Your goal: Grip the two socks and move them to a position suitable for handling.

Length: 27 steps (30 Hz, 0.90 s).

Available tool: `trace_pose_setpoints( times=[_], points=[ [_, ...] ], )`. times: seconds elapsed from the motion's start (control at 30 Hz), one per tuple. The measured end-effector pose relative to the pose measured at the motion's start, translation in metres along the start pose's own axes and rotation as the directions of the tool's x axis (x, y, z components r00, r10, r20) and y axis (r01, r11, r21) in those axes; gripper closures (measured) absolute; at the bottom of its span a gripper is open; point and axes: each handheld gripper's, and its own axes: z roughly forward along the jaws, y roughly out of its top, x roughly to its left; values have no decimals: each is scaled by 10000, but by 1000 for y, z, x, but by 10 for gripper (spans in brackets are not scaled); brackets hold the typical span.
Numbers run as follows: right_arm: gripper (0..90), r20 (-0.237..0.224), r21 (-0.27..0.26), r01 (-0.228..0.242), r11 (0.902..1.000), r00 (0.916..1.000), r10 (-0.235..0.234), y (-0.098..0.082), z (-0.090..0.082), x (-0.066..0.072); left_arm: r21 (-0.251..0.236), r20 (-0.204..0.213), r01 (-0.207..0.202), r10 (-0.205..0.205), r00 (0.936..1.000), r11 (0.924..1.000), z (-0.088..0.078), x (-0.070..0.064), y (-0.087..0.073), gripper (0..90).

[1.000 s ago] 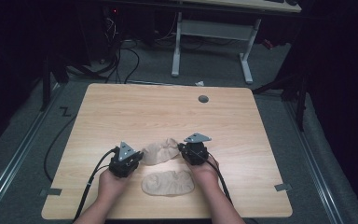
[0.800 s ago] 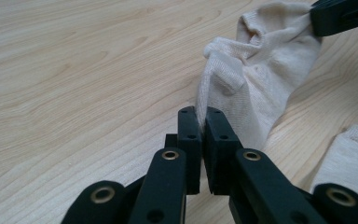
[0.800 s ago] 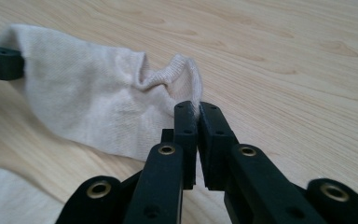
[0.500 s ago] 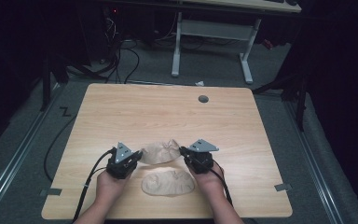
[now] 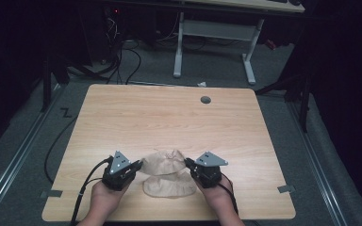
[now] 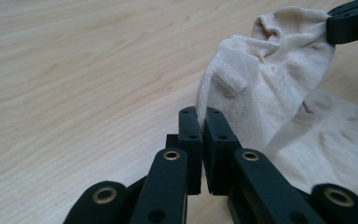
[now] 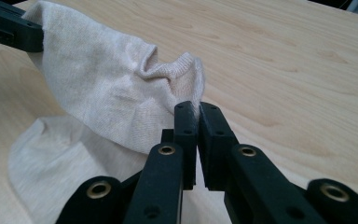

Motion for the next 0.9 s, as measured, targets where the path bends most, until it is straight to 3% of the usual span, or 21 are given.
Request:
trace_pose_setpoints(
  times=[0.13,0.27,0.4,0.57,0.7,0.83,0.9],
  points=[
    [864,-14,36,-100,9999,9999,101,-12,-17,3,373,250,-275,266,9993,9989,-5,-9,2,868],
    [865,-61,169,-152,9997,9999,153,-25,-31,6,616,697,-47,4,9976,9981,-7,-17,-4,869],
    [864,-69,274,-126,9995,9999,128,-35,-41,10,830,972,-104,23,9953,9965,-7,-24,-7,869],
    [864,-122,617,-102,9980,9999,109,-44,-43,12,1254,1104,206,-346,9933,9919,-6,-29,-10,870],
    [865,-156,664,-127,9977,9998,138,-46,-43,12,1359,1098,254,-405,9931,9904,-6,-30,-10,869],
    [864,-183,840,-119,9964,9997,135,-47,-41,13,1767,1147,497,-707,9909,9830,-2,-26,-14,869],
    [864,-210,946,-71,9955,9997,91,-48,-39,13,1887,1126,440,-661,9914,9810,-1,-26,-14,868]
  ],
)
